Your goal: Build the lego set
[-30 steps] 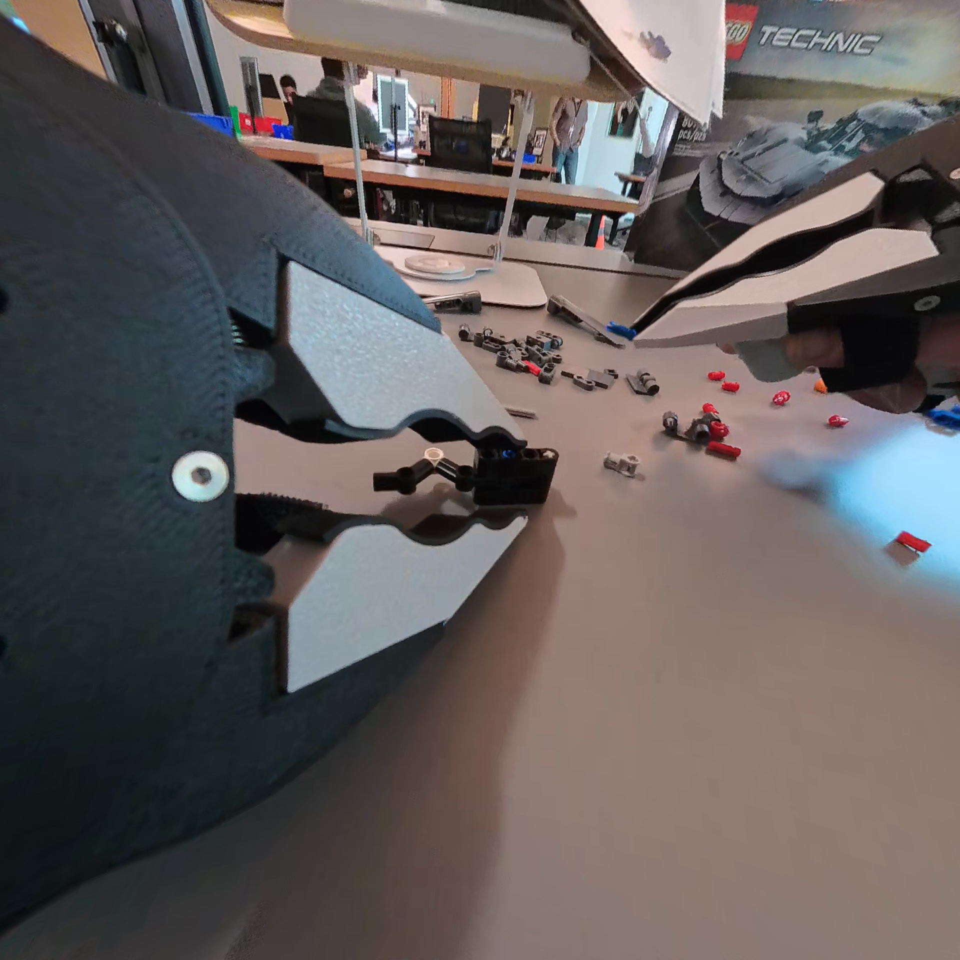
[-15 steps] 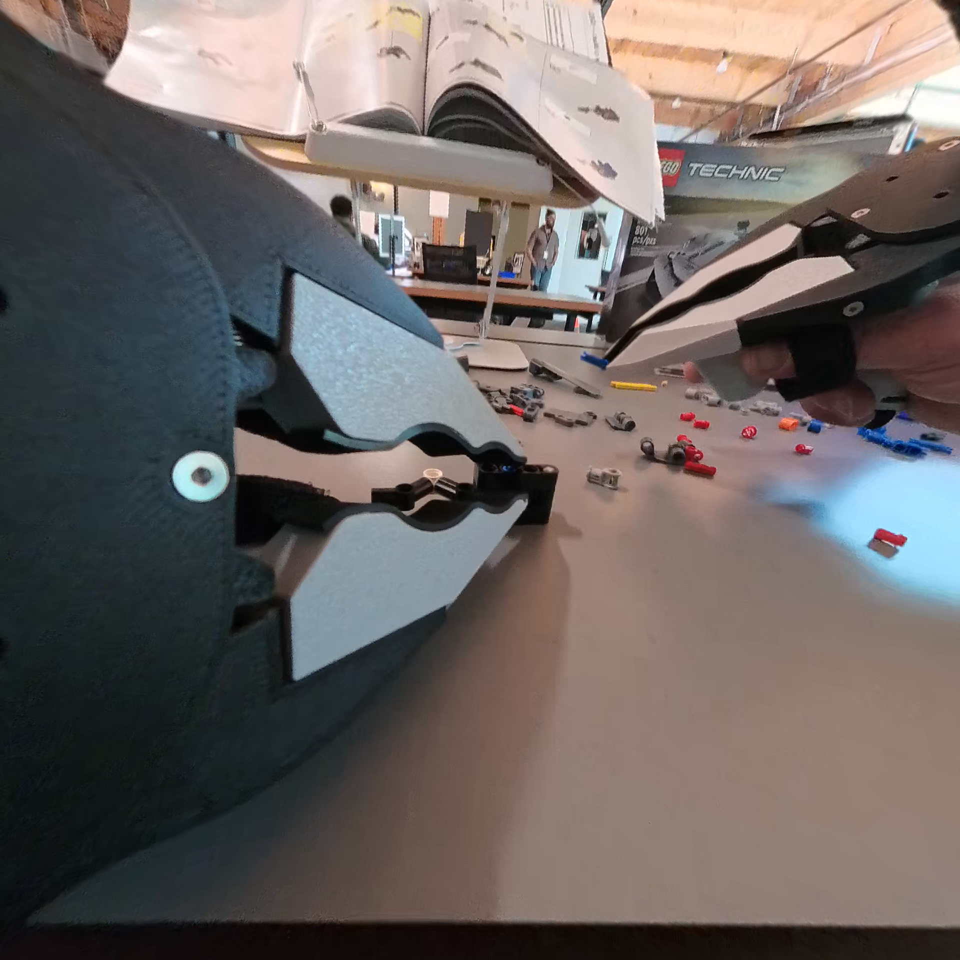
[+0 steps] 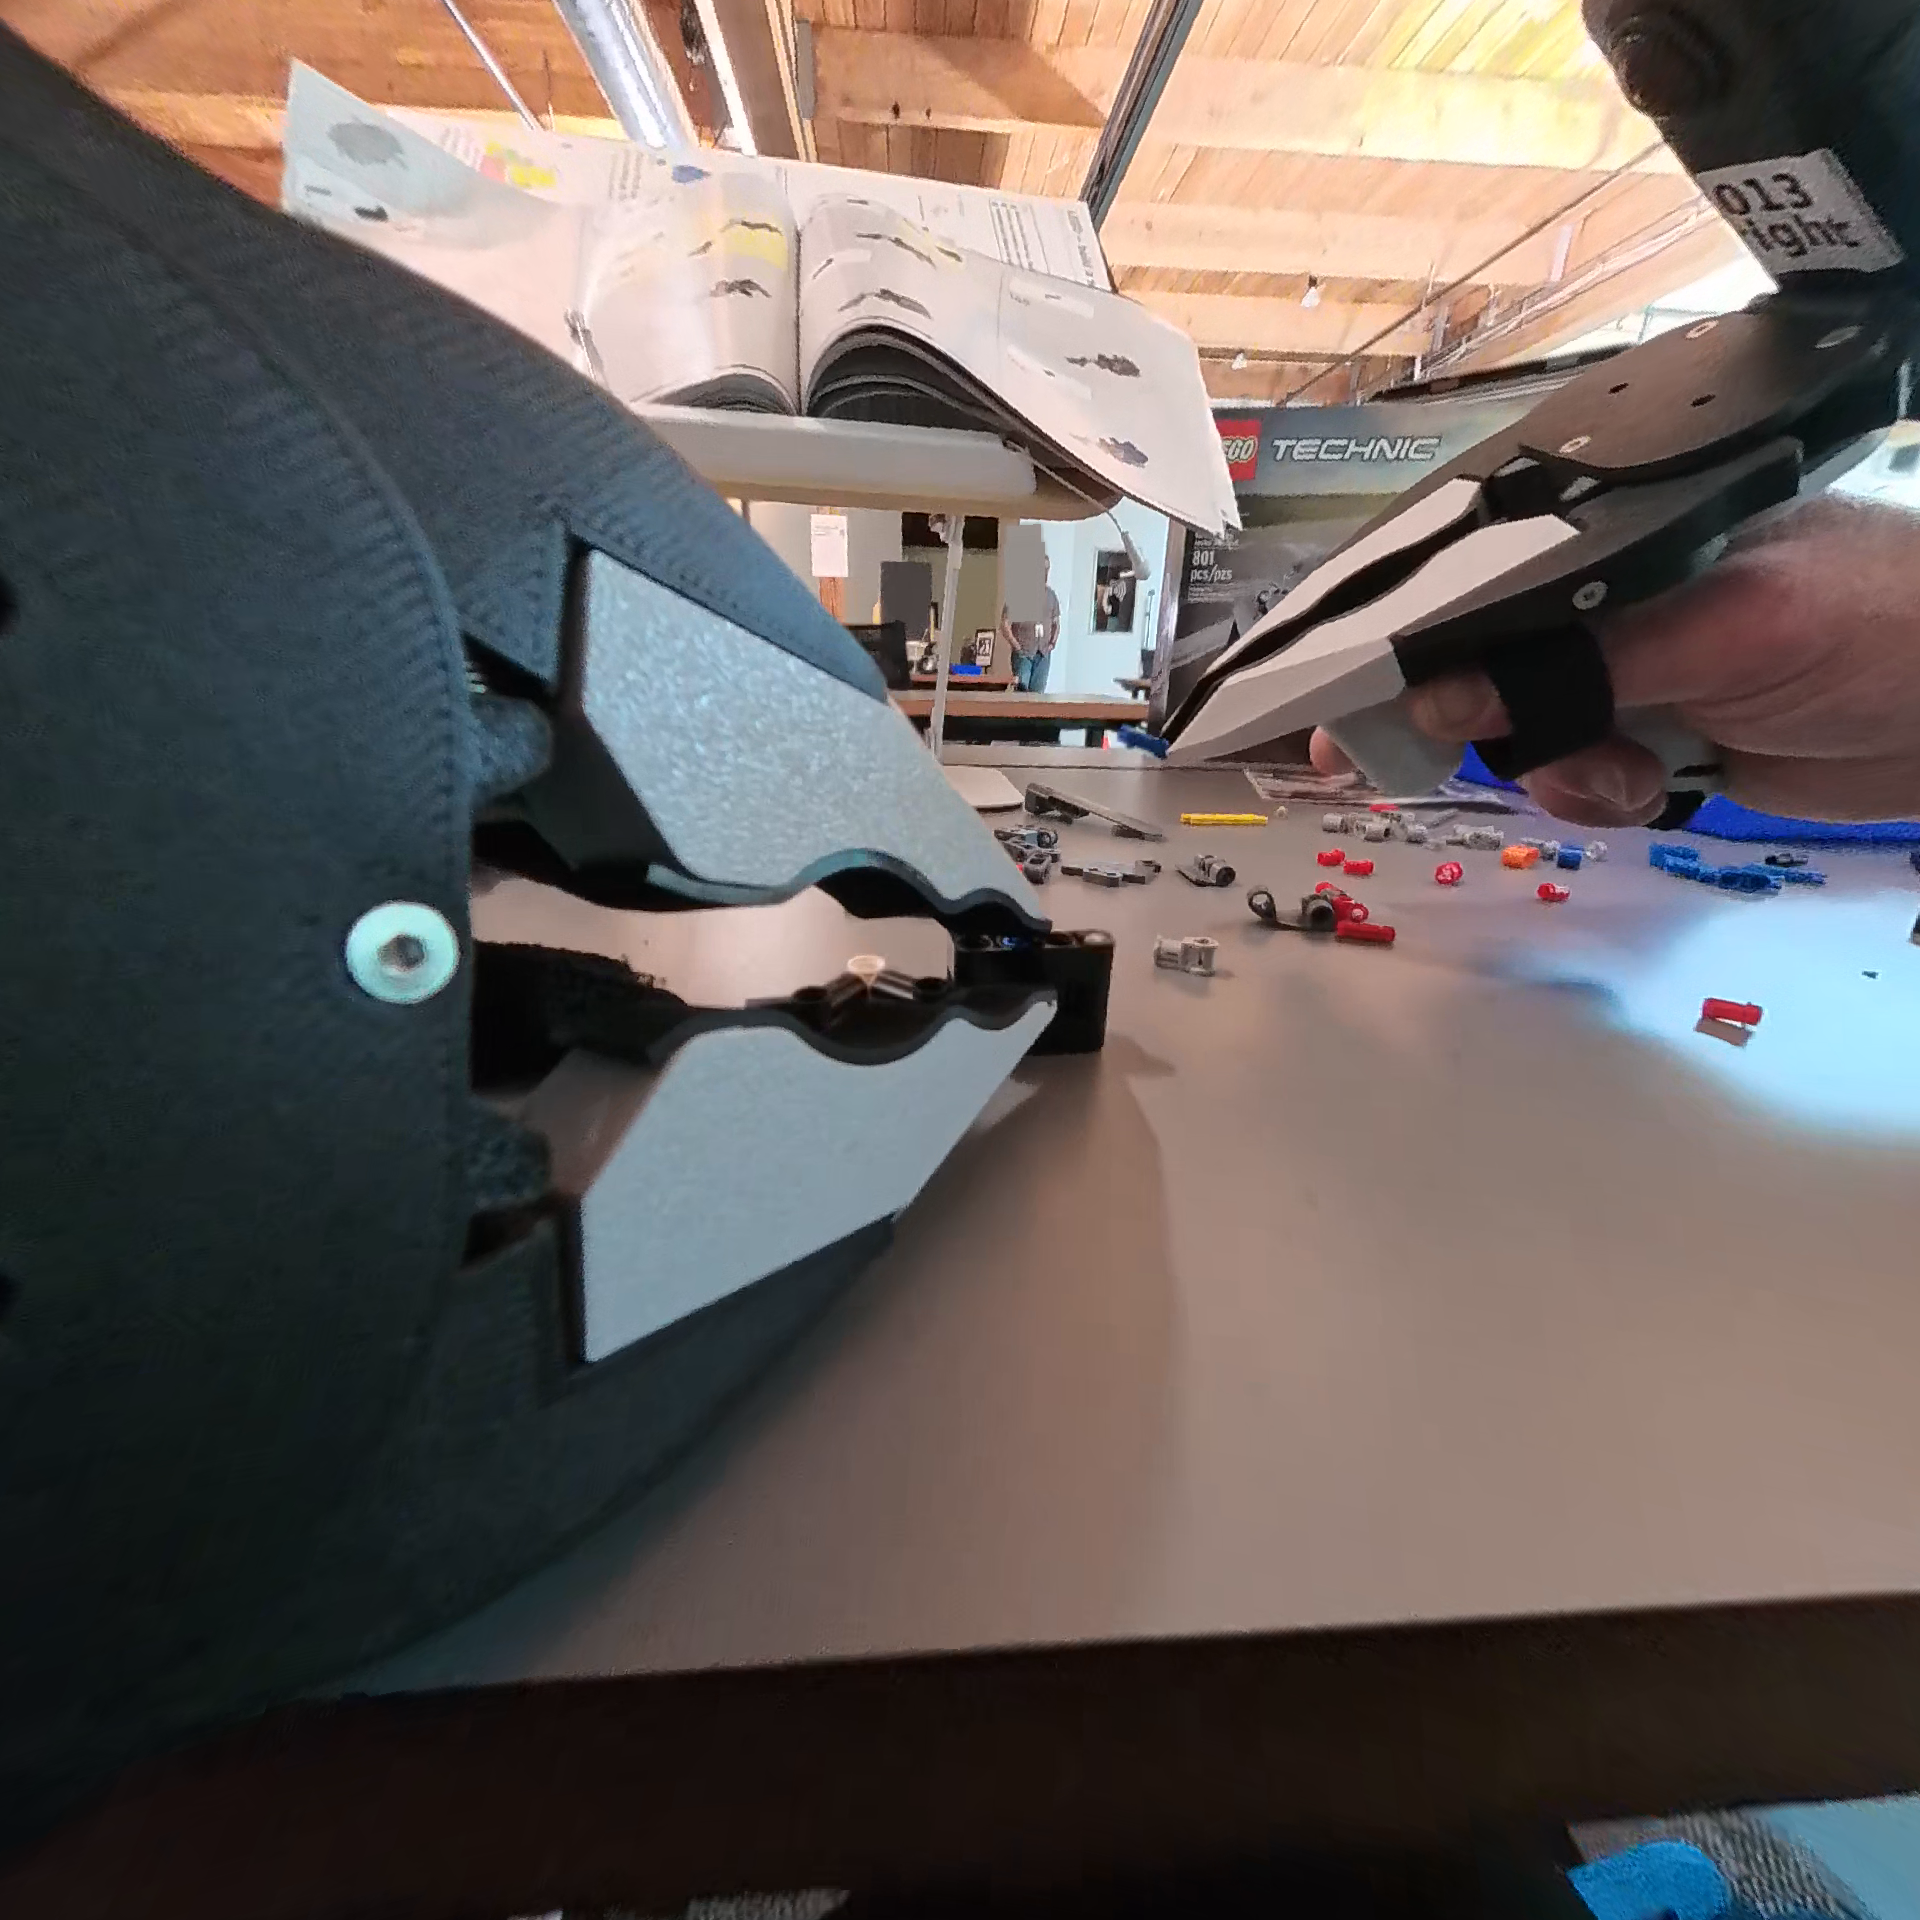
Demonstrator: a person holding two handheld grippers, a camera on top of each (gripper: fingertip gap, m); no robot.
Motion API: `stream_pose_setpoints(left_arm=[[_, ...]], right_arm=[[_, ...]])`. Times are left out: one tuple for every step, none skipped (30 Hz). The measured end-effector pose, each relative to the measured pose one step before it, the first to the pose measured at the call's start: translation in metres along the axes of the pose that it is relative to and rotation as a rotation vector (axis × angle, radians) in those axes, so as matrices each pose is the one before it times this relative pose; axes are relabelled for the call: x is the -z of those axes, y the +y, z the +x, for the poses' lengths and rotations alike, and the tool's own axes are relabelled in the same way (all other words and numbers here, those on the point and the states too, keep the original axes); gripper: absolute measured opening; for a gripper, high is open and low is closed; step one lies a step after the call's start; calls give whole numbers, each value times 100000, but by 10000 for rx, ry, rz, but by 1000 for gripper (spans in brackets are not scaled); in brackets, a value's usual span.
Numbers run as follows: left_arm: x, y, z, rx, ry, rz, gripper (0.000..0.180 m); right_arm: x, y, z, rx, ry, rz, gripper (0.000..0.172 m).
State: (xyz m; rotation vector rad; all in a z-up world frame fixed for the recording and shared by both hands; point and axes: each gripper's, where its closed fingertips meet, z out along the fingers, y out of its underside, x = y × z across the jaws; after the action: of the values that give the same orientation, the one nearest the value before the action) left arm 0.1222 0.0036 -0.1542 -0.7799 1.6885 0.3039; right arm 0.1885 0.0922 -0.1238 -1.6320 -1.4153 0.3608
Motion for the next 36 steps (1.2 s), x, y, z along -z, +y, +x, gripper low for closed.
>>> stream_pose_setpoints(left_arm=[[139, -35, -20, -47, -78, 11, 7], [136, 1, 2, -48, -33, -8, 6], [125, -25, 55, -5, 37, 6, 7], [102, -11, 102, 20, 78, 1, 7], [88, 18, 22, 69, 40, -15, 7], [83, 34, 26, 69, 46, -26, 7], [100, -10, 67, 48, 63, 11, 7], [85, -28, 106, 96, 106, 16, 7], [68, -17, 35, 98, 72, -13, 7], [78, -4, 14, 32, 35, -22, 7], [84, -46, -26, -22, -51, 7, 7], [49, 25, -41, -21, -75, -35, 7], [50, 86, -120, 4, -58, -48, 7], [76, 2, -139, 161, -1, 35, 7], [46, -22, 49, 193, 138, 41, 7], [-14, 77, 78, 127, 132, -39, 7], [-62, 132, 130, 130, 157, -81, 7], [-50, 50, 91, 117, 121, -44, 8], [9, -10, 22, 32, 56, -23, 8], [12, 9, 1, -23, 5, -45, 8], [39, -4, 30, -104, -54, -28, 7], [101, -84, 14, -192, -137, 23, 6], [142, -116, 55, -175, -112, 37, 6], [151, -54, 60, -121, -88, -14, 6], [188, -115, 105, -132, -72, 27, 4], [196, -79, 349, -165, 86, 17, 2], [90, 112, 349, -92, 62, -115, 0], [174, -81, 3, 66, -39, 58, 0], [160, -11, -7, 171, 18, 58, 0], [51, 209, 16, 127, 19, -101, 0], [94, 49, -30, 15, -30, -15, 0], [134, -51, -168, 39, -109, 48, 0], [141, 12, -187, 184, -48, -2, 0], [118, 20, -205, 188, -17, -15, 2], [84, 74, -195, 153, 16, -45, 6], [80, 92, -391, 248, -49, -8, 10]], right_arm=[[8, -64, -37, 20, -5, 13, 1], [-6, -46, -49, 19, -6, 7, 1], [-20, -37, -57, 16, -13, 1, 1], [-28, -8, -52, 18, -12, -8, 1], [-24, 3, -36, 16, -8, -10, 1], [-15, -6, -32, 9, -6, -5, 1], [-6, 4, -10, 6, 1, -3, 1], [2, 4, 11, 5, 5, -3, 1], [20, -14, 9, 1, 5, 3, 1], [18, -20, 10, 3, 5, 7, 1], [25, -14, 13, 9, 10, 2, 1], [17, -22, 5, 9, 7, 3, 1], [27, -49, -5, 7, 2, 11, 1], [14, -40, -25, 12, -1, 10, 1], [1, -29, -29, 10, -5, 4, 1], [-13, -20, -31, 11, -9, -1, 1], [-14, 4, -44, 14, -8, -7, 1], [-19, -4, -28, 7, -9, -6, 1], [-17, 1, -16, 4, -7, -4, 1], [-4, 8, -18, 5, -4, -5, 1], [1, 3, 1, 5, -2, -2, 1], [3, -4, -9, 0, 0, 2, 1], [3, -13, 0, 0, -3, 4, 1], [-5, -14, -21, 8, -2, -1, 1], [-5, -14, -21, 10, -4, 0, 1], [-15, -24, -38, 7, -12, 2, 1], [-14, -14, -47, 13, -13, 0, 1], [-11, -26, -42, 14, -12, 3, 1], [-14, -32, -50, 12, -16, 7, 1], [-5, -23, -47, 12, -16, 5, 1], [-4, -21, -40, 14, -12, 4, 1], [-5, -12, -58, 15, -25, 7, 1], [-8, -36, -74, 15, -39, 19, 1], [-3, -28, -112, 20, -53, 17, 1], [-27, -33, -132, 33, -58, 7, 1], [-33, -26, -148, 38, -62, 2, 1]])
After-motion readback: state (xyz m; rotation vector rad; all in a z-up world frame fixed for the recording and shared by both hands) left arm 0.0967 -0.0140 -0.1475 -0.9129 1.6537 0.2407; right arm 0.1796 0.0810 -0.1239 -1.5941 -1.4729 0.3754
